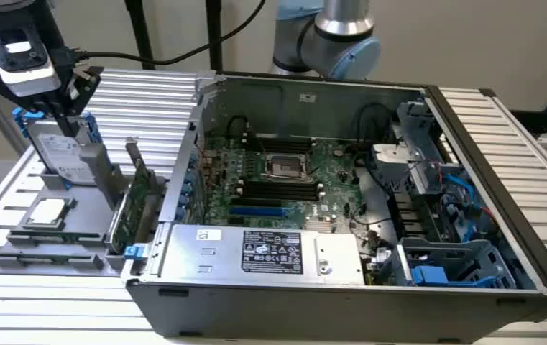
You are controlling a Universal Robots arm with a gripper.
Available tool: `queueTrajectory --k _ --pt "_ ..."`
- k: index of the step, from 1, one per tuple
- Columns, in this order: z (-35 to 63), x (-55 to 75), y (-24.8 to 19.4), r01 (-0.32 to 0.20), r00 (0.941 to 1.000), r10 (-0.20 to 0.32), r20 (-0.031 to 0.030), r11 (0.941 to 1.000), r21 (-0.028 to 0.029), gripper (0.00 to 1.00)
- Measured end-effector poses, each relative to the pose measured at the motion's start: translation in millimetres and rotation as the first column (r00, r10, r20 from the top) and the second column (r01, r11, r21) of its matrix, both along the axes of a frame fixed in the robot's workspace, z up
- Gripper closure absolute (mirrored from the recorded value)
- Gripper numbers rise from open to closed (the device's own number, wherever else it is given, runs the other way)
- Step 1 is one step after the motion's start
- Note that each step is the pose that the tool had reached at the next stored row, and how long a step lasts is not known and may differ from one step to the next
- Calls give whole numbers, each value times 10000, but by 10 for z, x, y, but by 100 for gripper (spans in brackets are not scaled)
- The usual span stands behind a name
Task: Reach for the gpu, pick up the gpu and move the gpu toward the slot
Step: 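Reach for the gpu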
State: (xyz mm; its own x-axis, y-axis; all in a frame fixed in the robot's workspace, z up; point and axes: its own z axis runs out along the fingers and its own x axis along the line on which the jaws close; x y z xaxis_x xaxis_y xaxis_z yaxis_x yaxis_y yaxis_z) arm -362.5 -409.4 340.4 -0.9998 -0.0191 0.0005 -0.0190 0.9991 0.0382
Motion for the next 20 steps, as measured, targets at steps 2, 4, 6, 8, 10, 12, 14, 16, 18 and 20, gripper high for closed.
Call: queueTrajectory --k 2,4,6,8,10,12,14,16,18,20 --pt "0 0 0 0 10000 0 0 10000 0 89" --pt "0 0 0 -1 10000 1 0 10000 0 89" --pt "0 0 0 0 10000 0 0 10000 0 89" --pt "0 0 0 -1 10000 1 0 10000 0 89" --pt "0 0 0 -1 10000 1 0 10000 0 89" --pt "0 0 0 -1 10000 1 0 10000 0 89" --pt "1 0 -4 0 10000 0 -2 10000 -3 89" --pt "-1 2 -53 0 10000 0 0 10000 -1 89" --pt "-3 18 -134 0 10000 0 0 10000 0 89" --pt "-5 50 -209 -1 10000 1 -1 10000 -1 89"
